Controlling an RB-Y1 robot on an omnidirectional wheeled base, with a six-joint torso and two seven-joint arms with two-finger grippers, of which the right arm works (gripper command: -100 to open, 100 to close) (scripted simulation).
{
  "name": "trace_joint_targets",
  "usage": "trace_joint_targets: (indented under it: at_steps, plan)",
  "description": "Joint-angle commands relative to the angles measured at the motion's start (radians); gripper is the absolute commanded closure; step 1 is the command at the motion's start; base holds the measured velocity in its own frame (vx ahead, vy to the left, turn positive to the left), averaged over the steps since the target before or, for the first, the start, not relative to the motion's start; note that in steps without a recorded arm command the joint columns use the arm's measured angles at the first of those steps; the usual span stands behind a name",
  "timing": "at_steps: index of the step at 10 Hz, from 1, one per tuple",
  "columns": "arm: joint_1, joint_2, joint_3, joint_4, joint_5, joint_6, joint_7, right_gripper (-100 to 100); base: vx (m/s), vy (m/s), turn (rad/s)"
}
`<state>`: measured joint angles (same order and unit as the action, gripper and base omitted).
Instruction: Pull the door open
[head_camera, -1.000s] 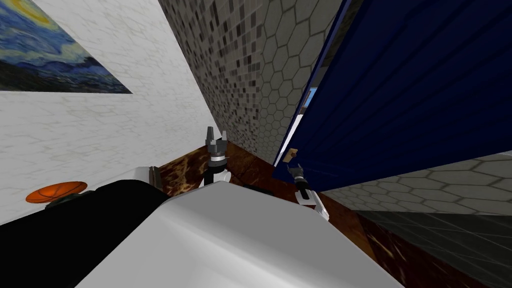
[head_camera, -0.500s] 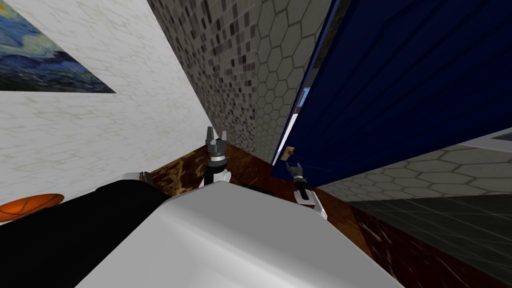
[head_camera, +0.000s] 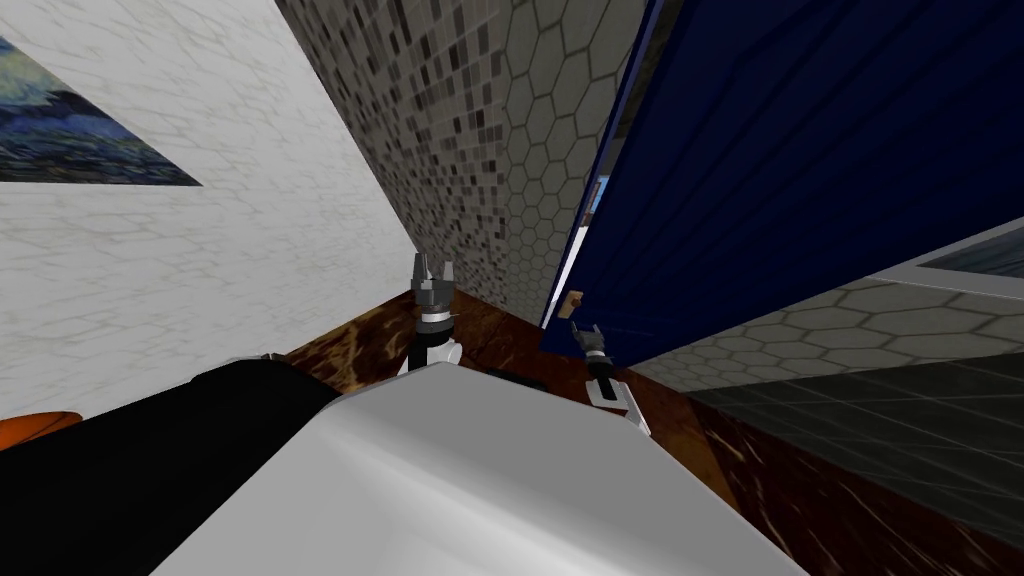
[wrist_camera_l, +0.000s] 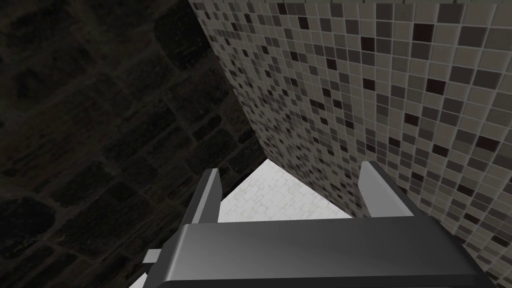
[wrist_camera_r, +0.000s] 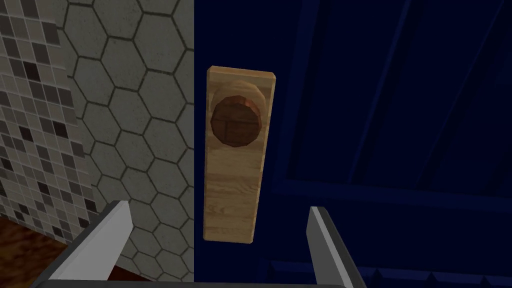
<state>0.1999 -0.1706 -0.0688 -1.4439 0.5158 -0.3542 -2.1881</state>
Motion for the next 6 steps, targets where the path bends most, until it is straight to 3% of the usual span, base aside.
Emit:
trace_joint_targets:
  at_steps: [1, 2, 3, 6]
  plan:
    - [0.004, 0.012, -0.003, -0.01, -0.008, -0.018, -0.034, -100, -0.009, 0.0, -0.071]
    - [0.002, 0.008, -0.001, -0.007, -0.004, -0.009, -0.019, -100, -0.004, 0.001, -0.014]
    - [-0.007, -0.015, -0.03, 0.017, -0.024, -0.019, -0.03, -100, 0.106, 0.059, 0.201]
    - [-0.022, -0.052, -0.073, 0.056, -0.053, -0.033, -0.041, -100, 0.2, 0.074, 0.139]
